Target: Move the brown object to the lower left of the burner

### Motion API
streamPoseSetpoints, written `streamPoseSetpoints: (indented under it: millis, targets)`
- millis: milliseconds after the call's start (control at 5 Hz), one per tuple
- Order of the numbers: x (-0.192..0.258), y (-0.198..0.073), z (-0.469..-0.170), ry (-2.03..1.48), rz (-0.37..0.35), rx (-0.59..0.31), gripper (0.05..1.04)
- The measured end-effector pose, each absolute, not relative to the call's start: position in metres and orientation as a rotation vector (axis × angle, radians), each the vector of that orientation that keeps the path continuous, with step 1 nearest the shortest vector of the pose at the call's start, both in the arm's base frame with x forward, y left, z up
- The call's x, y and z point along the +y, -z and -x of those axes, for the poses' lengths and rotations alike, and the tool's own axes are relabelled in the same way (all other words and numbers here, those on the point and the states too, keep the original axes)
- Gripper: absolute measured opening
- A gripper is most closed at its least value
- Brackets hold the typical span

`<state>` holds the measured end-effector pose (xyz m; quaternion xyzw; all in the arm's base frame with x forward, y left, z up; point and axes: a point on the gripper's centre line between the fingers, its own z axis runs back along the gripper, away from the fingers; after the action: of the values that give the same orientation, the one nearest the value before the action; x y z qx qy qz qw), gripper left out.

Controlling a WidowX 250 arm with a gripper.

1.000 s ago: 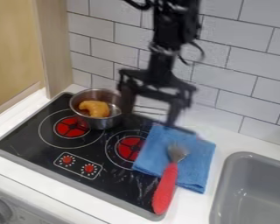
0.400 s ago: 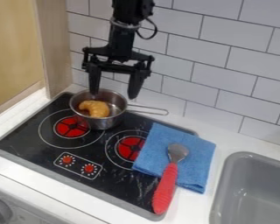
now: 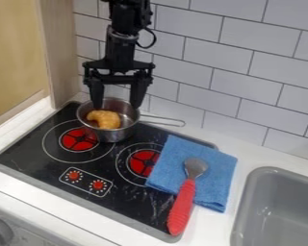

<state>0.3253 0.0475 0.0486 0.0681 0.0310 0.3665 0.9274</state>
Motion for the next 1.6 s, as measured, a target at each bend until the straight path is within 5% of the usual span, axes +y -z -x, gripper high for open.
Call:
streamPoseSetpoints:
  millis: [1400,1600]
  targets:
    - [0.064,-0.003,-0.334,-0.753,-0.071,0.145,0.999]
    - [0.062,-0.002,-0.336,-0.75,-0.058,0.135,0.941]
